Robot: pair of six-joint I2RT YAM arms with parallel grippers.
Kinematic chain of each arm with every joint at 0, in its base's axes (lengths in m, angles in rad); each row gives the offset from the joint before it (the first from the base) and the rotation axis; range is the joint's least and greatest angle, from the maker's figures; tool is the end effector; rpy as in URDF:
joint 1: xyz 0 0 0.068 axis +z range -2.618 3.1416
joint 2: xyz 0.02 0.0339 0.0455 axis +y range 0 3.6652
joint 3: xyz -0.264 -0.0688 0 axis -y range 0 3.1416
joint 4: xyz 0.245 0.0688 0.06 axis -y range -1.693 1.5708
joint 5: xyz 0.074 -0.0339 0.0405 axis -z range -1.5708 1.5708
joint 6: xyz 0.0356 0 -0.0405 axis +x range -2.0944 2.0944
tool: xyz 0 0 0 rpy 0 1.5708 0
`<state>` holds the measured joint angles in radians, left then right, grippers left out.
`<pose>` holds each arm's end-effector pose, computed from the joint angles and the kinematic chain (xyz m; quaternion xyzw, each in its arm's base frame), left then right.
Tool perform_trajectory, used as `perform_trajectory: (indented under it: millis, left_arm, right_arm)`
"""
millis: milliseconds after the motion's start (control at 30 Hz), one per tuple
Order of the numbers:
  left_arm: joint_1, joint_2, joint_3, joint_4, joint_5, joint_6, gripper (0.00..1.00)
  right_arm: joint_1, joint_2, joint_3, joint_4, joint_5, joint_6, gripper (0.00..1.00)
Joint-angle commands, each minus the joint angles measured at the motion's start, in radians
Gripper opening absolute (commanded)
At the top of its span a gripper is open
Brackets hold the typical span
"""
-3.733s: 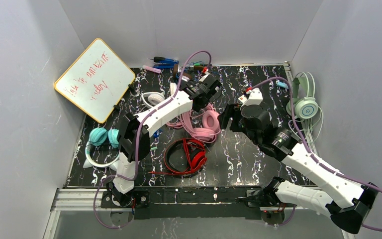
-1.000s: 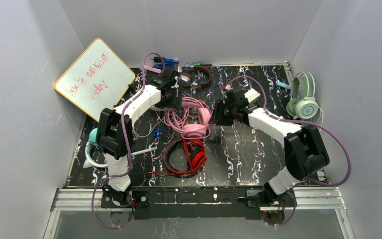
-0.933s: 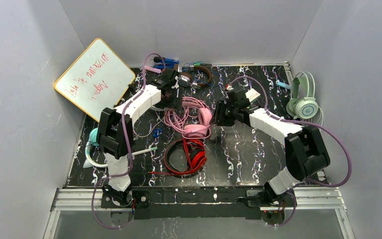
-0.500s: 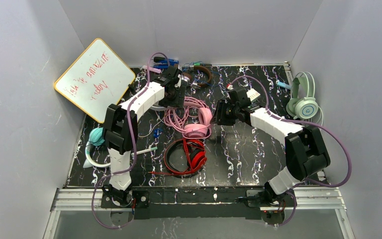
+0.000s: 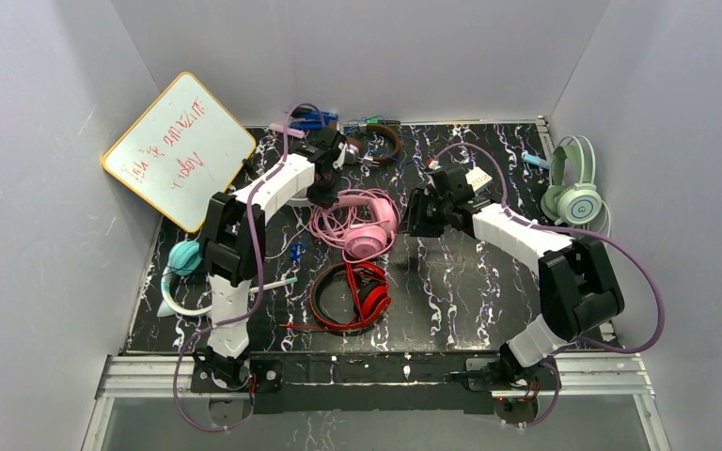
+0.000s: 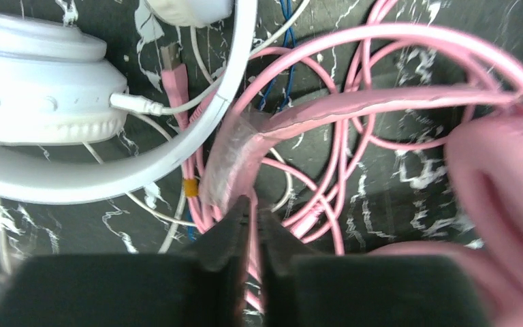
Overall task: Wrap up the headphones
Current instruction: Pick up the headphones from the center of the board.
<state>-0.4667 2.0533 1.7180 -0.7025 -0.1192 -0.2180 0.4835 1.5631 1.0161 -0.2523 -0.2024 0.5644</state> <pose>0.4030 -0.1983 0.2292 0.1039 0.9575 -0.0341 0.2669 0.2927 0.1618 0.2233 -0.0007 0.9226 0.2683 0.2773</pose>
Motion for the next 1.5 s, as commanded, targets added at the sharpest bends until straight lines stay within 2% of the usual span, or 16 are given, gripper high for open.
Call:
perform_trajectory:
  millis: [0,200,400,500,600,800,900,1100,1467]
  left_arm:
    - [0.003,0.031,0.068,-0.074,-0.015,0.029,0.00]
    - [0.003,-0.109,0.059,-0.092,-0.095,0.026,0.00]
    - [0.003,-0.261,-0.047,-0.081,-0.113,-0.001,0.00]
    - [0.003,-0.292,-0.103,-0.049,-0.100,-0.015,0.07]
    - [0.005,-0.292,-0.112,-0.044,-0.089,-0.043,0.11]
    - [0.007,-0.331,-0.137,0.023,-0.053,-0.066,0.42]
    - [0.014,-0.336,-0.136,0.041,-0.032,-0.069,0.53]
    - [0.026,-0.328,-0.137,0.056,0.009,-0.075,0.56]
    - [0.033,-0.285,-0.158,0.104,0.035,-0.075,0.57]
  right_arm:
    - [-0.006,-0.039,-0.004,0.000,-0.012,-0.018,0.51]
    - [-0.008,-0.133,0.003,-0.003,-0.003,-0.041,0.69]
    - [-0.007,-0.308,-0.040,0.070,0.028,-0.067,0.80]
    - [-0.008,-0.297,-0.021,0.063,-0.002,-0.078,0.84]
    - [-0.008,-0.220,0.043,0.009,-0.034,-0.059,0.85]
    - [-0.006,-0.088,0.087,0.024,-0.082,0.028,0.83]
    - [-0.005,-0.026,0.106,0.041,-0.109,0.055,0.83]
    - [0.001,0.057,0.142,0.029,-0.116,0.061,0.84]
    - [-0.011,0.089,0.107,-0.021,-0.100,0.011,0.83]
